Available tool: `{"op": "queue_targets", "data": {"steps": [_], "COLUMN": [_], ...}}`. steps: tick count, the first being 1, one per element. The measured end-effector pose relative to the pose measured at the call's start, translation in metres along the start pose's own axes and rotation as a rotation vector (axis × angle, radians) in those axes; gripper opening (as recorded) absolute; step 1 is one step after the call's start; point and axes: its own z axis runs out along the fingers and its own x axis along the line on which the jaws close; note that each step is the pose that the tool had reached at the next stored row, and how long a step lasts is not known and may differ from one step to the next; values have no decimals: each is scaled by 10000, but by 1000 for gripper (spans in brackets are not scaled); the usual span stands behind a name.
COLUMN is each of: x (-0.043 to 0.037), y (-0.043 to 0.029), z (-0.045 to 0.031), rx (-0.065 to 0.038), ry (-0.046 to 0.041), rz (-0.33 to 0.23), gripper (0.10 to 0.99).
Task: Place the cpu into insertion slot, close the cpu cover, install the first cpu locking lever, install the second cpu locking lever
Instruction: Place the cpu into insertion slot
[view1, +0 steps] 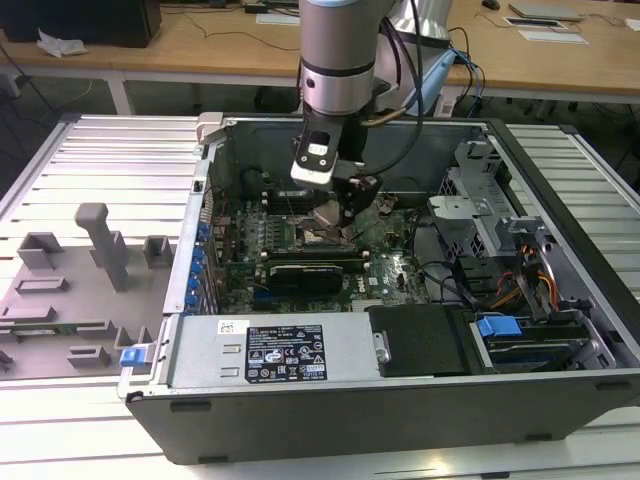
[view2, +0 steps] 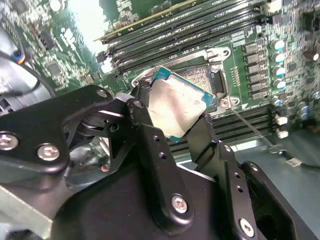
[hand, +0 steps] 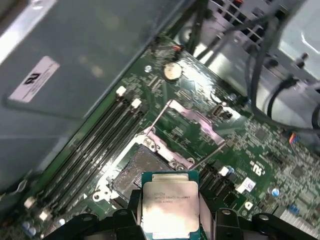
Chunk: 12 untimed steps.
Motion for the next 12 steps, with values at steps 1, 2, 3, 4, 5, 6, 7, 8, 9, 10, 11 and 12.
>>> {"op": "queue_targets", "data": {"steps": [1,2,3,4,5,6,7,8,9,10,11,12], "x": [0,0,0,1,1,1,1,1,1,1,1,1], "y": [-1,-1,-1,-2,-2,-3,-3,-4,-4,-5,-5,-5], "z": [8,13,18,28,33,37,44,49,53,59,62,67], "rx": [5,9,12,20,24,27,31,36,40,44,47,52], "ry": [-23,-39,-53,-85,-102,-116,-139,-158,-172,-192,-205,-224], "rz": [301,511,690,1108,1336,1525,1830,2071,2259,2521,2692,2943], "gripper": [541,541,541,541,541,541,541,541,541,541,541,541]}}
